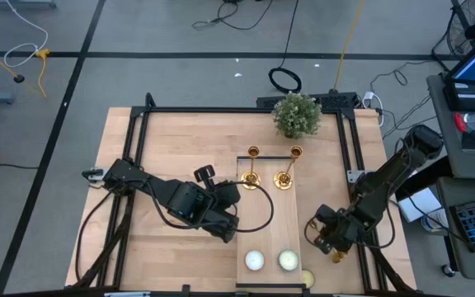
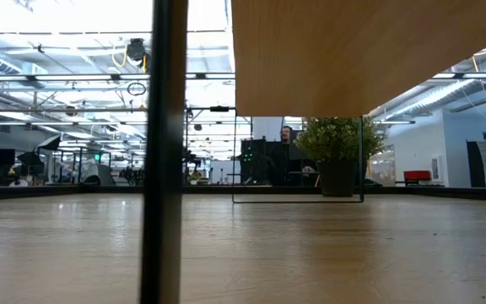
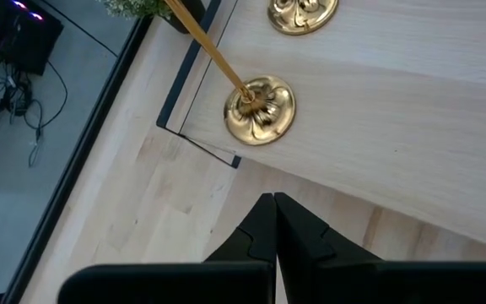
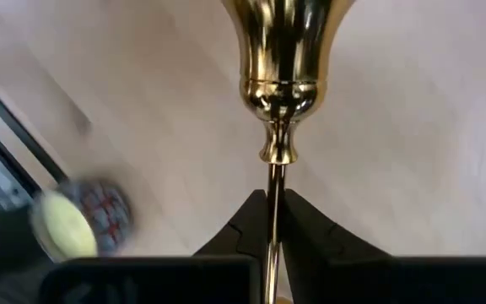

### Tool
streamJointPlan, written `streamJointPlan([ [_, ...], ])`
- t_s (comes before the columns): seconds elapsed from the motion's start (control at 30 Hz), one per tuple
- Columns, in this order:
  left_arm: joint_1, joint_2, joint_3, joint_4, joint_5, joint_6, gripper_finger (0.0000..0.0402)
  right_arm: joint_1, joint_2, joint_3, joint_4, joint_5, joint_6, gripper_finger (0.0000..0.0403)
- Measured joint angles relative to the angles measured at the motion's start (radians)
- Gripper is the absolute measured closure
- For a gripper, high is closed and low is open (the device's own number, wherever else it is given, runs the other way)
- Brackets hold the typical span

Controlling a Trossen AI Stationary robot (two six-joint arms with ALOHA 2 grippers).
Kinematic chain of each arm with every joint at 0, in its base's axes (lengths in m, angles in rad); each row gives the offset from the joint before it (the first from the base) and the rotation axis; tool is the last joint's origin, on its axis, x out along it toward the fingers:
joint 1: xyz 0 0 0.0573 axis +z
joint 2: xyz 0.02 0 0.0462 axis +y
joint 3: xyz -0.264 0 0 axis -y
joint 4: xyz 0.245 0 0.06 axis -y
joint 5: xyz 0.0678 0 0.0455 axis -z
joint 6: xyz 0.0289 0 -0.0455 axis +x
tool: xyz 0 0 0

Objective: Pick & Place candle stick holders
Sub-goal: Put the gold candle holder on the shelf

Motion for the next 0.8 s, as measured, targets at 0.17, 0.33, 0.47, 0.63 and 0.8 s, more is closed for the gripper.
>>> streamJointPlan([
  [0.17,0.000,0.000,0.000,0.000,0.006,-0.011,0.0401,-0.035,-0.043,0.000,-0.001,0.078,-0.030,0.0390],
  [0.33,0.006,0.000,0.000,0.000,0.010,-0.011,0.0401,-0.048,-0.104,0.001,-0.078,0.085,-0.042,0.0390],
  [0.47,0.006,0.000,0.000,0.000,0.010,-0.014,0.0401,-0.048,-0.157,0.001,-0.207,0.085,-0.026,0.0390],
  [0.63,0.006,0.000,0.000,0.000,0.010,-0.016,0.0401,-0.048,-0.233,0.001,-0.306,0.126,0.012,0.0390],
  [0.8,0.006,0.000,0.000,0.000,0.012,-0.015,0.0401,-0.048,-0.310,0.001,-0.314,0.226,0.018,0.0390],
])
